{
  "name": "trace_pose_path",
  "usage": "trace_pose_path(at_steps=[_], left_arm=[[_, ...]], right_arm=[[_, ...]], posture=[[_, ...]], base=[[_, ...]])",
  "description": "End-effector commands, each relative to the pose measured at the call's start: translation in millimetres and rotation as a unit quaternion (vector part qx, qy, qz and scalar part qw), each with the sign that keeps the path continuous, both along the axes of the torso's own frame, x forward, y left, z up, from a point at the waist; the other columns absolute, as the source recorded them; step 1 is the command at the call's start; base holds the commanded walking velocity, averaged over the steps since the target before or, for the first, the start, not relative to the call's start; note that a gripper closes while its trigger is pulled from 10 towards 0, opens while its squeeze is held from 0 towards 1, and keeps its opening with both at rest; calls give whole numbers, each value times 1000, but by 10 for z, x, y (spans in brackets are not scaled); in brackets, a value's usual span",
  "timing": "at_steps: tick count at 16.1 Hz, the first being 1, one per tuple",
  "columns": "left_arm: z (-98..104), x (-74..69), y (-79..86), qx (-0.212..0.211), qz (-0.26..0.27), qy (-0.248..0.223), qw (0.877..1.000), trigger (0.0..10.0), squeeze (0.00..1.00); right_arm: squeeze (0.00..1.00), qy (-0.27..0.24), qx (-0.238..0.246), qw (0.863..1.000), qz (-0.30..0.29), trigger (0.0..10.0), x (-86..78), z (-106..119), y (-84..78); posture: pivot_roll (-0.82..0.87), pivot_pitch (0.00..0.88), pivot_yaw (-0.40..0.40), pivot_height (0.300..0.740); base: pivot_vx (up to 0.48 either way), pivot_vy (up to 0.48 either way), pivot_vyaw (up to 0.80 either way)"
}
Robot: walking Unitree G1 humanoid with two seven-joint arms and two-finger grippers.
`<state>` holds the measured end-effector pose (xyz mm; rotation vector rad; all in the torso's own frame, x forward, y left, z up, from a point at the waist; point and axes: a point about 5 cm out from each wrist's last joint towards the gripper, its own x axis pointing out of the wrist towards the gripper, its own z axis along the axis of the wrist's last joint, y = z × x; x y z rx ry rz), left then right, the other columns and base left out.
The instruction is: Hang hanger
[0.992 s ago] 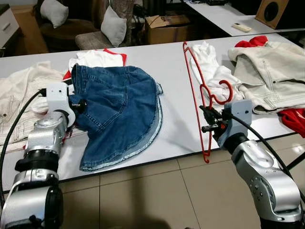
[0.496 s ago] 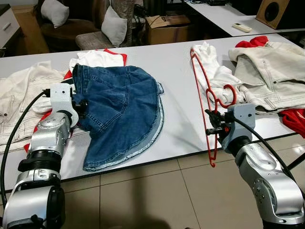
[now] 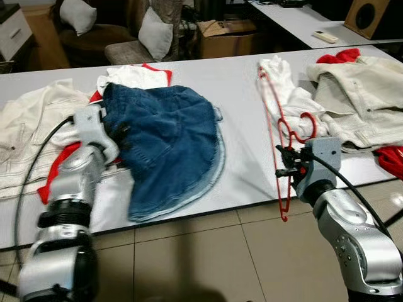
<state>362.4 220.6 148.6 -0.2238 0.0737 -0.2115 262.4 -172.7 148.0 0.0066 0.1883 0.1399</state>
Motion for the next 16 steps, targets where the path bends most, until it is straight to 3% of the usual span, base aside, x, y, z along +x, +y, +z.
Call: trace_pose_path(at_steps=[1,2,3,5,6,7,8,9,10,11,12,14,15,16], left_arm=[[281,47,-135,-21,-43,-71,996,0,0],[457,66,-236,-31,-69,-118,990,0,0],[517,86,-261,-26,-71,-129,989,0,0],[802,199,-325,18,-77,-179,981,0,0],[1078,276,-341,75,-76,-228,968,0,0],[1386,313,-395,156,-80,-283,943,0,0],[1657,285,-513,238,-103,-341,904,0,0],[1789,228,-655,312,-134,-382,859,0,0],[1775,176,-774,356,-168,-401,827,0,0],[1646,81,-953,411,-229,-417,777,0,0],[1195,-107,-1174,450,-327,-405,726,0,0],[749,-232,-1243,457,-386,-366,714,0,0],[279,-340,-1219,471,-426,-315,705,0,0],[-58,-408,-1125,489,-437,-264,707,0,0]], right_arm=[[0,1,0,1000,-14,10000,28,10,-38],[0,0,1,1000,-20,10000,37,15,-48],[0,-1,2,1000,-21,10000,40,18,-52],[0,-5,4,1000,-29,10000,60,32,-67],[0,-10,4,999,-40,10000,84,53,-92],[0,-18,3,998,-54,10000,110,81,-127],[0,-30,3,997,-70,10000,125,116,-174],[0,-40,2,995,-88,10000,131,146,-220],[0,-46,4,994,-99,10000,129,161,-248],[0,-54,5,992,-112,10000,126,181,-276],[0,-66,7,989,-130,10000,107,205,-310],[0,-71,4,987,-142,10000,92,203,-329],[0,-70,-1,987,-142,10000,87,189,-323],[0,-69,-3,988,-138,10000,89,182,-309]], posture=[[-86,0,32,740],[-87,0,32,740],[-86,0,32,740],[-83,0,25,740],[-81,0,19,740],[-83,0,19,740],[-83,0,18,740],[-85,0,21,740],[-85,0,23,740],[-90,0,35,740],[-90,0,37,740],[-90,0,39,740],[-89,0,37,740],[-89,0,37,740]], base=[[0,0,0],[0,0,0],[0,0,0],[0,0,0],[0,0,0],[0,0,0],[0,0,0],[0,0,0],[0,0,0],[0,0,0],[0,0,0],[0,0,0],[0,0,0],[0,0,0]])
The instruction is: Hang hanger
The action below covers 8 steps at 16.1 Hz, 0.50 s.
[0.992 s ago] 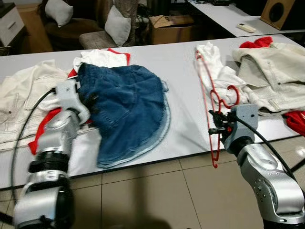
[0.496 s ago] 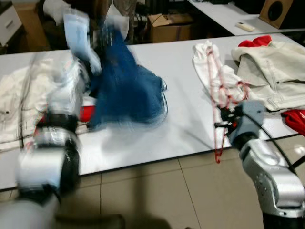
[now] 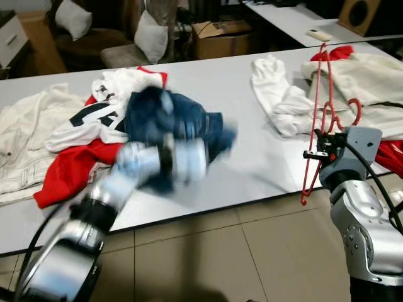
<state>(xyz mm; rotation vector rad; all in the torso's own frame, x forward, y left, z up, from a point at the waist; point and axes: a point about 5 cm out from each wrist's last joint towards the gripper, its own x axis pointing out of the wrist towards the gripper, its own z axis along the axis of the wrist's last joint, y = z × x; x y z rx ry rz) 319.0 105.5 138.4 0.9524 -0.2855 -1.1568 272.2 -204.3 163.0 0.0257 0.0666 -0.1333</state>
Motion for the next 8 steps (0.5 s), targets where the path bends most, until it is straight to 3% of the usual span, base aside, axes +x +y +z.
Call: trace_pose_path(at_steps=[1,2,5,8], left_arm=[[-102,19,165,20,38,15,999,10000,196],[-83,11,280,1,61,35,998,10000,1000],[72,-86,400,-28,47,77,995,10000,1000],[152,-297,399,-105,27,185,977,10000,1000]], right_arm=[[0,-9,-7,1000,1,10000,-7,31,9],[0,-8,-8,1000,3,10000,-9,28,11],[0,-7,-7,1000,5,10000,-5,2,22],[0,-8,-7,1000,10,10000,0,12,31]], posture=[[-85,0,30,740],[-82,0,28,740],[-71,0,21,740],[-76,0,14,740]], base=[[0,0,0],[0,0,0],[0,0,0],[0,0,0]])
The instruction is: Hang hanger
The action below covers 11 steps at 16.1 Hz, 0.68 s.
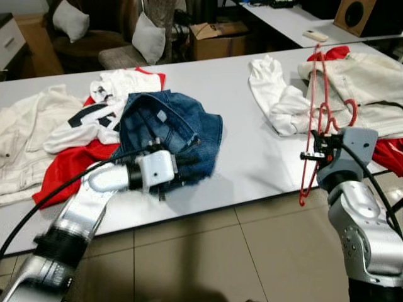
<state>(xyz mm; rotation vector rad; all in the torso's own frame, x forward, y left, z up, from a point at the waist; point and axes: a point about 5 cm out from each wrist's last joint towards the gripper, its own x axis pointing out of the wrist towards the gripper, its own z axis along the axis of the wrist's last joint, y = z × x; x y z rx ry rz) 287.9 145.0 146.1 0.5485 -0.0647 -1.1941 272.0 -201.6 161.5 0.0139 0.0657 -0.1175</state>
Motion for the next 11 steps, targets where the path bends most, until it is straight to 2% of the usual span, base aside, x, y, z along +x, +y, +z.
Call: trace_pose_path(at_steps=[1,3,4,5,6,7,8,9,11], left_arm=[[124,-55,-12,-43,-7,36,998,10000,1000],[220,-117,11,-78,-3,67,995,10000,1000],[249,-85,69,-85,25,78,993,10000,1000],[287,61,222,-98,112,73,986,10000,1000],[305,115,286,-103,148,70,981,10000,1000],[332,224,459,-118,232,79,962,10000,1000],[324,264,612,-119,295,95,943,10000,1000],[315,271,675,-111,320,94,936,10000,1000],[299,271,896,-98,421,96,897,10000,1000]], right_arm=[[0,-8,-3,1000,3,10000,1,27,-4],[0,-8,-5,1000,5,10000,7,27,-10],[0,-8,-5,1000,6,10000,14,30,-9],[0,-9,-5,1000,8,10000,26,39,-3],[0,-9,-5,1000,9,10000,26,41,-1],[0,-9,-3,1000,12,10000,27,42,9],[0,-8,3,1000,15,10000,25,35,21],[0,-7,6,1000,16,10000,25,31,26],[0,-6,12,1000,19,10000,21,30,42]], posture=[[-75,0,11,740],[-73,0,5,740],[-72,0,3,740],[-71,0,4,740],[-71,0,4,740],[-70,0,5,740],[-69,0,6,740],[-69,0,7,740],[-68,0,10,740]], base=[[0,0,0],[0,0,0],[0,0,0],[0,0,0],[0,0,0],[0,0,0],[0,0,0],[0,0,0],[0,0,0]])
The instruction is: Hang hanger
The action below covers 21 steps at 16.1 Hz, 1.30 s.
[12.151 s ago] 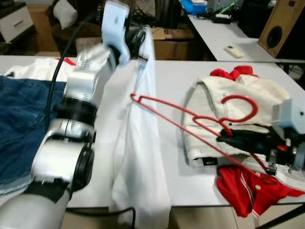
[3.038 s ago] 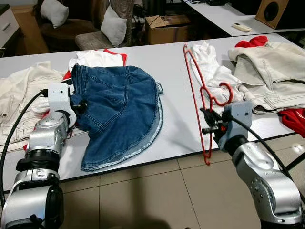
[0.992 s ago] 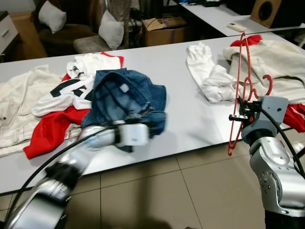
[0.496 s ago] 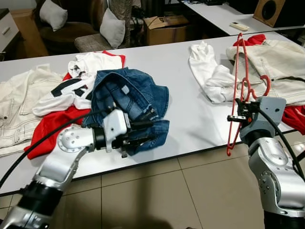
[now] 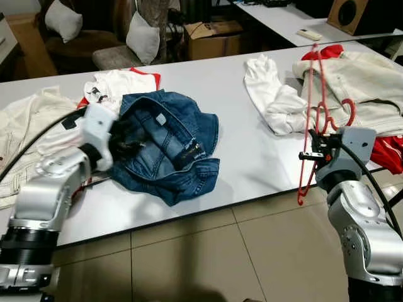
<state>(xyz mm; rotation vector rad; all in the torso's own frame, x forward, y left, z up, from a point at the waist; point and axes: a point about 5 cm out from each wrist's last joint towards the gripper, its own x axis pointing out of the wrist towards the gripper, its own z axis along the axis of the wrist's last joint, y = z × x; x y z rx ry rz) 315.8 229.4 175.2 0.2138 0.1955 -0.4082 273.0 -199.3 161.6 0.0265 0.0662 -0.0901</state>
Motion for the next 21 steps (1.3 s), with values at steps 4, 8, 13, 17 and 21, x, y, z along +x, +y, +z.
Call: trace_pose_path(at_steps=[4,8,13,17,21], left_arm=[[-165,-29,130,105,43,32,993,10000,0],[-387,-94,109,82,66,100,989,10000,0],[-489,-34,255,81,134,114,981,10000,0],[-485,86,25,-54,115,106,986,10000,0],[-576,131,54,-42,137,115,983,0,0]], right_arm=[[0,-5,8,1000,12,10000,12,23,65],[0,-3,9,1000,12,10000,0,14,69],[0,-3,14,1000,15,10000,6,12,104],[0,-2,17,1000,18,10000,9,5,120],[0,-2,17,1000,16,10000,4,4,116]], posture=[[-65,0,17,740],[-70,0,25,740],[-62,0,29,740],[-68,0,37,740],[-72,0,42,740]], base=[[0,0,0],[0,0,0],[0,0,0],[0,0,0],[0,0,0]])
